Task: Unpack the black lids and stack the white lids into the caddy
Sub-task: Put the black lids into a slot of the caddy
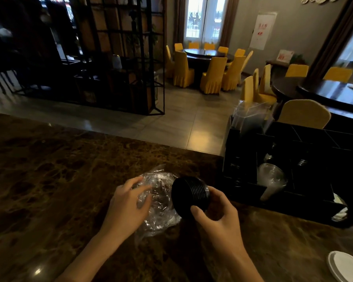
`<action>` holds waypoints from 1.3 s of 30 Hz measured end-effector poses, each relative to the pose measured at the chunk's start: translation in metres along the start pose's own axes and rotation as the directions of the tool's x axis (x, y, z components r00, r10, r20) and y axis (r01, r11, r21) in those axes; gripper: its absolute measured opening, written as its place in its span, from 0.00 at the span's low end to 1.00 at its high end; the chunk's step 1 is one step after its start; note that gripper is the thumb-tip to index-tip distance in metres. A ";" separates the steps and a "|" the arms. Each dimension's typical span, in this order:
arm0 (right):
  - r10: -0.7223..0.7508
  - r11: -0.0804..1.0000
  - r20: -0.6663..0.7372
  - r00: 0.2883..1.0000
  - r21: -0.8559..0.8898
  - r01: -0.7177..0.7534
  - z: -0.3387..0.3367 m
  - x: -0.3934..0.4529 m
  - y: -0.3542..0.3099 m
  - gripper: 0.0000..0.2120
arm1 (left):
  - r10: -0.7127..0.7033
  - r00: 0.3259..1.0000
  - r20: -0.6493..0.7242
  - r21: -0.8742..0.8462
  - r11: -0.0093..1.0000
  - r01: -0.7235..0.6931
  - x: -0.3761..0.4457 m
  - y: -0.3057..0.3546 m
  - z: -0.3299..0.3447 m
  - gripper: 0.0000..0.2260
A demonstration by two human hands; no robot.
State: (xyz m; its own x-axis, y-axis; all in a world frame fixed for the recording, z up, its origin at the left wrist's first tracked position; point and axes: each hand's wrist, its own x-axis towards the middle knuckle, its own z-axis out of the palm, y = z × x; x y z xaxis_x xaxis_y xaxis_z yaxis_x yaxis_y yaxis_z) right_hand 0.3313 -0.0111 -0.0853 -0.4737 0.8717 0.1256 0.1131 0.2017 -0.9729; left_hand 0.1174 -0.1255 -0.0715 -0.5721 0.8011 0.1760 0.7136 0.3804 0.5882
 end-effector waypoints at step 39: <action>-0.313 0.168 0.306 0.899 -0.914 0.370 -0.128 0.130 0.007 0.37 | 0.079 0.698 0.712 -0.640 -0.338 0.690 0.054 0.162 0.127 0.30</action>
State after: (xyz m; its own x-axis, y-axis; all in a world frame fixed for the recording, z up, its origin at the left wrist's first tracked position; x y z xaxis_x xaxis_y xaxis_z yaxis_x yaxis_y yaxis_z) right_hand 0.3825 0.1611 -0.0510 -0.7289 0.5837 0.3579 0.6418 0.7645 0.0603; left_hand 0.2533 0.0381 -0.0665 -0.0555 0.9181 -0.3925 -0.8948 0.1287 0.4275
